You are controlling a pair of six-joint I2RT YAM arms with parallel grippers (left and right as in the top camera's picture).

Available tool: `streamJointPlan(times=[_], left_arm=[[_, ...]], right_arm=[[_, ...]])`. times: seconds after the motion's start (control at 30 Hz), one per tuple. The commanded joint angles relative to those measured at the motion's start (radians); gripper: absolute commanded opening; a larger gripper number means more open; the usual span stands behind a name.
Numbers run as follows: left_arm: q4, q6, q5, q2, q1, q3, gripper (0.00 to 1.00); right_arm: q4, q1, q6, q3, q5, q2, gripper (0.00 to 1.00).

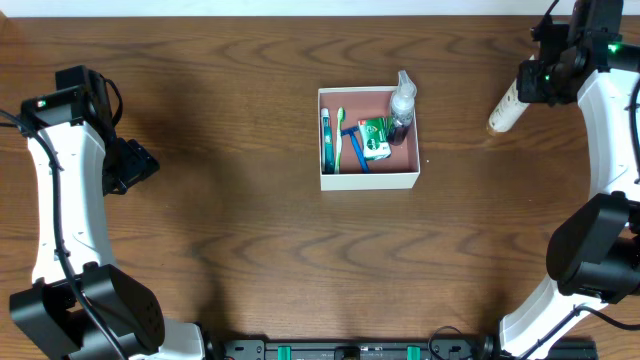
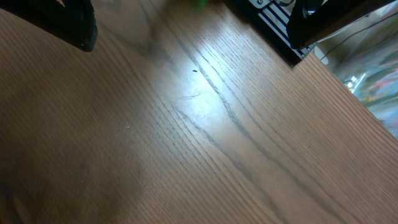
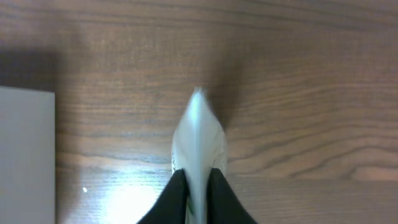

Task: Pack container
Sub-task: 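Lower the right gripper and close it on the Pantene tube, then lift the tube and carry it over the pink box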

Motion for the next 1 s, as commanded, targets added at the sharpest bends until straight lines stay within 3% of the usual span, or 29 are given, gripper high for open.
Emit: streamJointPlan(times=[0.0, 0.3, 0.63, 0.97], left_arm=[[-0.003, 0.013, -0.012, 0.005, 0.005, 0.0, 0.98], [-0.003, 0.013, -0.013, 0.005, 0.005, 0.0, 0.98], [-0.003, 0.013, -0.012, 0.005, 0.005, 0.0, 0.98], [-0.003, 0.013, -0.013, 0.005, 0.005, 0.0, 0.98]], right_arm=[[0.005, -0.008, 0.003, -0.003, -0.011, 0.014, 0.01], [-0.059, -0.007, 0.092, 0.207, -0.015, 0.002, 0.01], [-0.458, 0.015, 0.089, 0.676, -0.065, 0.001, 0.01], [-0.684, 0.113, 0.058, 0.861, -0.267, -0.027, 0.01]])
